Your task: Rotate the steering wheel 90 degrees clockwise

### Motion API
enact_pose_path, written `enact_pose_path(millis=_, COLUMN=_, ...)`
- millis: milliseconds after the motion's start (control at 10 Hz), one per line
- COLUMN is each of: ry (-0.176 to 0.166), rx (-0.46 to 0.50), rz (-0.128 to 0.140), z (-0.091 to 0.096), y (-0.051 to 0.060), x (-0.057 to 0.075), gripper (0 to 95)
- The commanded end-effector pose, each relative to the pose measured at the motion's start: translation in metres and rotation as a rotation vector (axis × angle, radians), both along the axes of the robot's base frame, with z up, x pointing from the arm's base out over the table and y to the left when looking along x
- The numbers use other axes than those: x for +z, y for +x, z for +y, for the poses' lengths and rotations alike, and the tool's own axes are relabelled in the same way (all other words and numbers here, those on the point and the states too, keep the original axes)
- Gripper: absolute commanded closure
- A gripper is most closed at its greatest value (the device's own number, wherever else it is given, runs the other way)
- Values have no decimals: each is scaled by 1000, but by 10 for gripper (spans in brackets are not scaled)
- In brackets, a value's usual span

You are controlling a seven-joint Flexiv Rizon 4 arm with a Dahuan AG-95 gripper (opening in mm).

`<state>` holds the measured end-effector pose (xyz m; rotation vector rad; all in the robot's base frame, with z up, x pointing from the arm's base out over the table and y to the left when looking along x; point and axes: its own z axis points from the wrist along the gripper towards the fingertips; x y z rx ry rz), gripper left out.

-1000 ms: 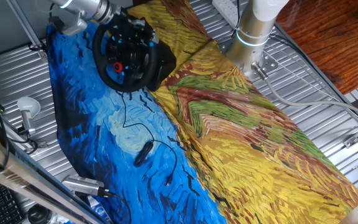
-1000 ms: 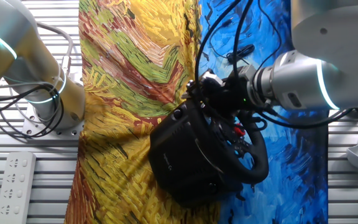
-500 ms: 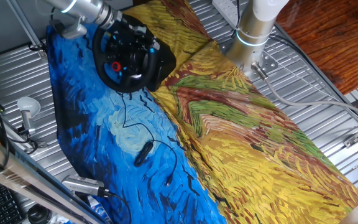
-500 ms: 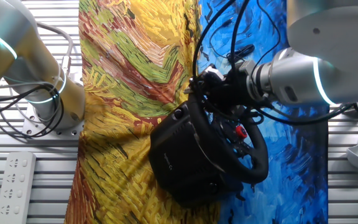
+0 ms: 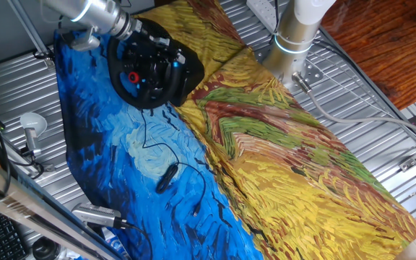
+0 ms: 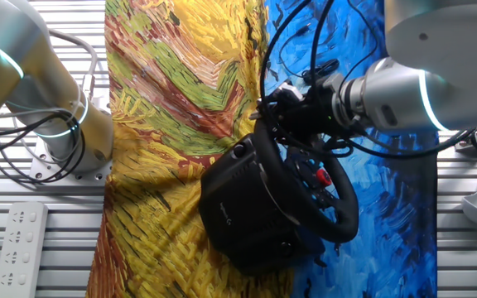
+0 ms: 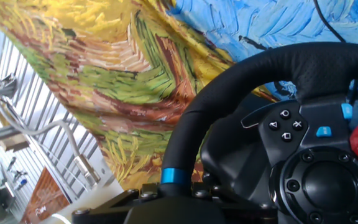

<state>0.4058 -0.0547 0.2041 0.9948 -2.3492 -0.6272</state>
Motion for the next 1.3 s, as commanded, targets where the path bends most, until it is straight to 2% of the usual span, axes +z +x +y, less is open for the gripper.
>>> enact_pose_path(millis=100, ry=-13, rx=-6, rz=0, z=3, y=2, x=1, gripper=950)
enact_pose_path(millis=600, ry=-96, rx=-17, rz=-18, z=9, y=4, x=-4, gripper=950)
enact_pose_path(millis=1000, ry=-125, rx=-39, rz=-18, z=12, y=4, x=-5, gripper=950)
enact_pose_path(millis=1300, ry=-182, rx=-58, rz=-39, z=19, y=6, x=-10, gripper=950)
